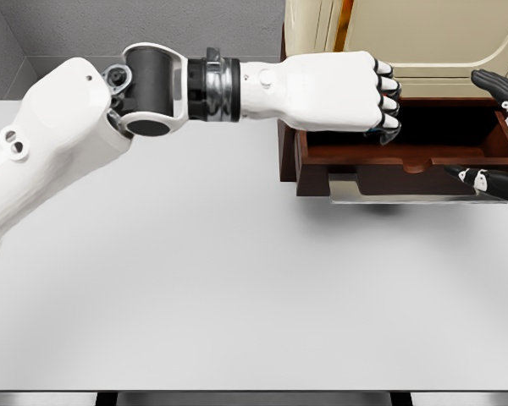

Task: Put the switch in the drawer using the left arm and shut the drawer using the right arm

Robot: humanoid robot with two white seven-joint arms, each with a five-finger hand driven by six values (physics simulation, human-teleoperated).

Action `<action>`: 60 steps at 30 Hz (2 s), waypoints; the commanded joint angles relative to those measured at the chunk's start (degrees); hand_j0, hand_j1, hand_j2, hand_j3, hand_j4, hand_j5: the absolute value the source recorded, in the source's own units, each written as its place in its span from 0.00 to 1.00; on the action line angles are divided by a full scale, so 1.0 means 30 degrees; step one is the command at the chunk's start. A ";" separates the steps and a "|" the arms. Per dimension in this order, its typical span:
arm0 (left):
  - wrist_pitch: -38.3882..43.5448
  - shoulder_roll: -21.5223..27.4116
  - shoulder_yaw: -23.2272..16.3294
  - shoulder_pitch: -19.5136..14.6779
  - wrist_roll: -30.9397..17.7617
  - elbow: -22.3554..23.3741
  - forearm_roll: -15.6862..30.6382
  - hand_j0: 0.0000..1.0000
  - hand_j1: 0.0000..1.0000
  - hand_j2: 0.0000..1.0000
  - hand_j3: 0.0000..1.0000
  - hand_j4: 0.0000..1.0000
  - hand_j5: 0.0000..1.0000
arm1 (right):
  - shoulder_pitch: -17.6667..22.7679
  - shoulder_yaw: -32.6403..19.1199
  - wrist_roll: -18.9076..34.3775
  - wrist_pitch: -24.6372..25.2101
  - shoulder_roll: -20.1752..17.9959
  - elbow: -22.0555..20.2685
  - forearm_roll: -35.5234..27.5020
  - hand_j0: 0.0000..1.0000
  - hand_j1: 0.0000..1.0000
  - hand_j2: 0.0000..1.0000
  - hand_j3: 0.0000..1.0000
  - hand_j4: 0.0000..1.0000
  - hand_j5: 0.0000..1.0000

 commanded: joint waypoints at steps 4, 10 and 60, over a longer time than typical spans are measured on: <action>0.0023 -0.0176 -0.0005 -0.0088 -0.0016 0.0635 0.0049 0.49 0.49 0.49 0.49 0.49 0.49 | 0.0000 -0.0003 -0.0010 -0.0016 -0.0023 -0.0006 -0.0091 1.00 1.00 1.00 1.00 1.00 1.00; 0.0023 -0.0206 0.0024 -0.0118 -0.0016 0.0900 0.0049 0.50 0.50 0.50 0.50 0.50 0.50 | 0.0000 -0.0003 -0.0010 -0.0016 -0.0023 -0.0006 -0.0091 1.00 1.00 1.00 1.00 1.00 1.00; 0.0023 0.0467 -0.0327 -0.0440 -0.0163 -0.0887 0.1163 1.00 1.00 1.00 1.00 1.00 1.00 | 0.0088 -0.0062 -0.0069 -0.0016 -0.0023 0.0052 -0.0149 1.00 1.00 1.00 1.00 1.00 1.00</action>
